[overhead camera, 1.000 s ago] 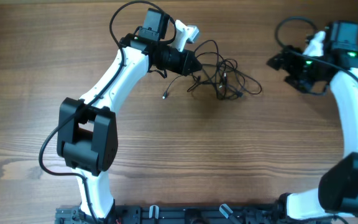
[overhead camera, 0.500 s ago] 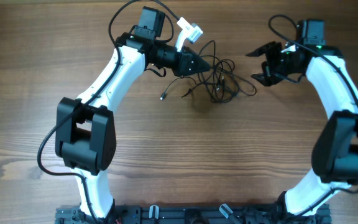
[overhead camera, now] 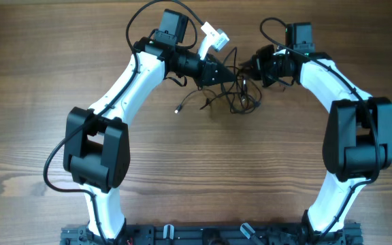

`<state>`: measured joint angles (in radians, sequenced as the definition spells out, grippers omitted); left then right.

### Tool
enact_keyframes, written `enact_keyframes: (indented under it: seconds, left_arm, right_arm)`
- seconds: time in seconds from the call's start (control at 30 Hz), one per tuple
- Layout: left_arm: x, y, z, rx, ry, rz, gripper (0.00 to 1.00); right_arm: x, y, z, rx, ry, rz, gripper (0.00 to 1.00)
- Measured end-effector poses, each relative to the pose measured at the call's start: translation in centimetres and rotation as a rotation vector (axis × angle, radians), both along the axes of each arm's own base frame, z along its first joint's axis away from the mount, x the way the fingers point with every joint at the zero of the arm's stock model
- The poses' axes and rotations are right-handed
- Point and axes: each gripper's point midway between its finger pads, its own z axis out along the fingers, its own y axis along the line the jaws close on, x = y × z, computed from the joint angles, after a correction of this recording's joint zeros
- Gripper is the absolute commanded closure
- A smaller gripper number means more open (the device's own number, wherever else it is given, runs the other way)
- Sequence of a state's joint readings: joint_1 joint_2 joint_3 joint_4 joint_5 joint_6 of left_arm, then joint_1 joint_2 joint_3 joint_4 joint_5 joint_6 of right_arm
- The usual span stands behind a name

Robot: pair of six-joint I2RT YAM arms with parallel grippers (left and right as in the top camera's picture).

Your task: Untangle cables

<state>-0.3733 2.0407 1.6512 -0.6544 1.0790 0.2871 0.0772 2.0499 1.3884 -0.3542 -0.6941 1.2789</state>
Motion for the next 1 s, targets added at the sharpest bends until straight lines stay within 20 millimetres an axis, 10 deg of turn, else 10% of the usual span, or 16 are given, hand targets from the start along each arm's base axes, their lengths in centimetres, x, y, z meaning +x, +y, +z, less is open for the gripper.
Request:
enact_keyframes:
  seconds: [0.1, 0.43, 0.53, 0.73, 1.0]
  left_arm:
    - [0.1, 0.3, -0.7, 0.044, 0.007, 0.021, 0.96]
    - [0.5, 0.9, -1.8, 0.106, 0.007, 0.053, 0.96]
    - [0.5, 0.9, -1.8, 0.108, 0.007, 0.054, 0.96]
    - [0.5, 0.9, -1.8, 0.109, 0.006, 0.055, 0.96]
    - [0.5, 0.9, -1.8, 0.109, 0.006, 0.055, 0.96]
  right_arm:
    - [0.2, -0.5, 0.0, -0.032, -0.053, 0.040, 0.60]
    - [0.8, -2.8, -0.2, -0.087, -0.118, 0.059, 0.16]
    - [0.6, -2.2, -0.5, -0.108, -0.108, 0.059, 0.17]
    - [-0.3, -0.1, -1.5, -0.129, 0.002, -0.010, 0.52]
    - [0.4, -1.8, -2.4, -0.146, 0.119, -0.224, 0.40]
